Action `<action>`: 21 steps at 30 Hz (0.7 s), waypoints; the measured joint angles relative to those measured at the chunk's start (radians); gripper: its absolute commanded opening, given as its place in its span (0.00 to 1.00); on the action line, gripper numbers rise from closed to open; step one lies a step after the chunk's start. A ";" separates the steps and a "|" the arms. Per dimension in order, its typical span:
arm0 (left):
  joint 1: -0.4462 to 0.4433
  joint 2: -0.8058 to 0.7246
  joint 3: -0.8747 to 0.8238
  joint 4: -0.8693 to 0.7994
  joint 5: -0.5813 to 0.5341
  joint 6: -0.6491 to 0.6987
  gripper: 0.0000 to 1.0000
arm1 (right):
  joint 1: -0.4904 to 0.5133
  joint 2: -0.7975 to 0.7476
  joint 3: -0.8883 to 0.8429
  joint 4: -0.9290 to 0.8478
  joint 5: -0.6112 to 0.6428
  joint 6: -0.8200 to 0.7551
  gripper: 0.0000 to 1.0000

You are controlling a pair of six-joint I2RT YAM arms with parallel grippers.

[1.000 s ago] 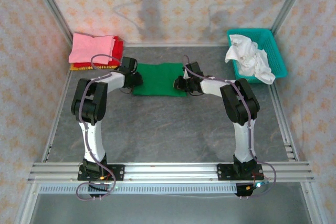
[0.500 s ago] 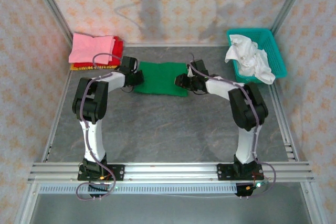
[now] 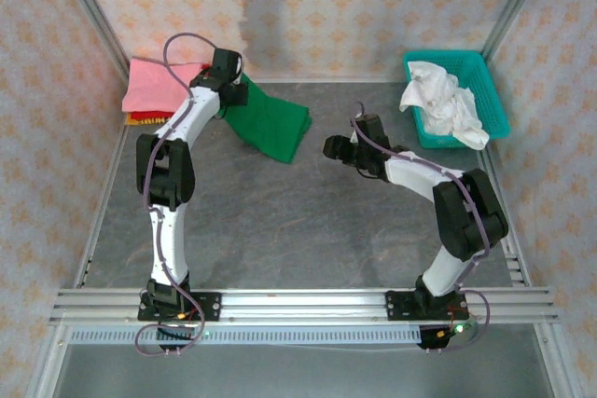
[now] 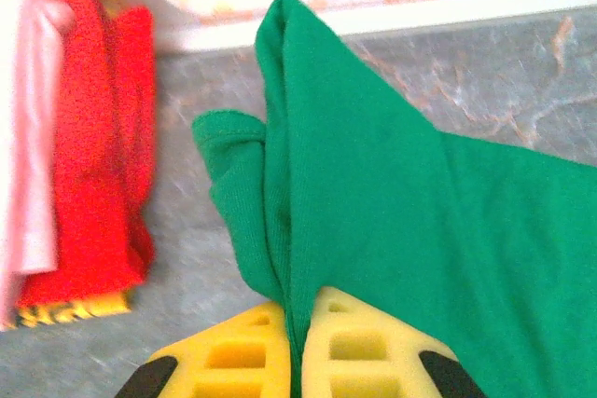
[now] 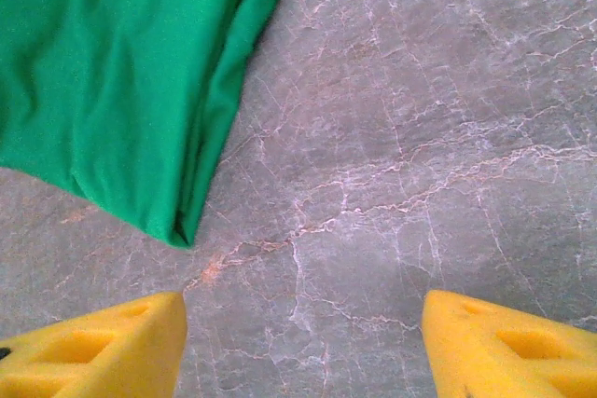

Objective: Fold and stack the t-shirts

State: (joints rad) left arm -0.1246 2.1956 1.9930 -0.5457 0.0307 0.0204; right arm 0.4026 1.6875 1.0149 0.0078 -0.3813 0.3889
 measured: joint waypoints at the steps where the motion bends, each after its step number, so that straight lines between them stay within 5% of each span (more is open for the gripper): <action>1: 0.007 0.014 0.043 -0.018 -0.011 0.023 0.00 | 0.000 0.000 0.000 0.000 0.000 0.000 0.68; 10: 0.113 0.136 0.394 -0.116 -0.006 0.132 0.00 | 0.000 0.000 0.000 -0.040 -0.011 0.000 0.68; 21: 0.240 0.230 0.653 -0.146 0.200 0.146 0.00 | 0.000 0.000 -0.022 -0.100 -0.002 0.004 0.68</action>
State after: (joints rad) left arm 0.1158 2.4256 2.6461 -0.6918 0.2310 0.1665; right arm 0.4026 1.6875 0.9932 -0.0917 -0.3832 0.3931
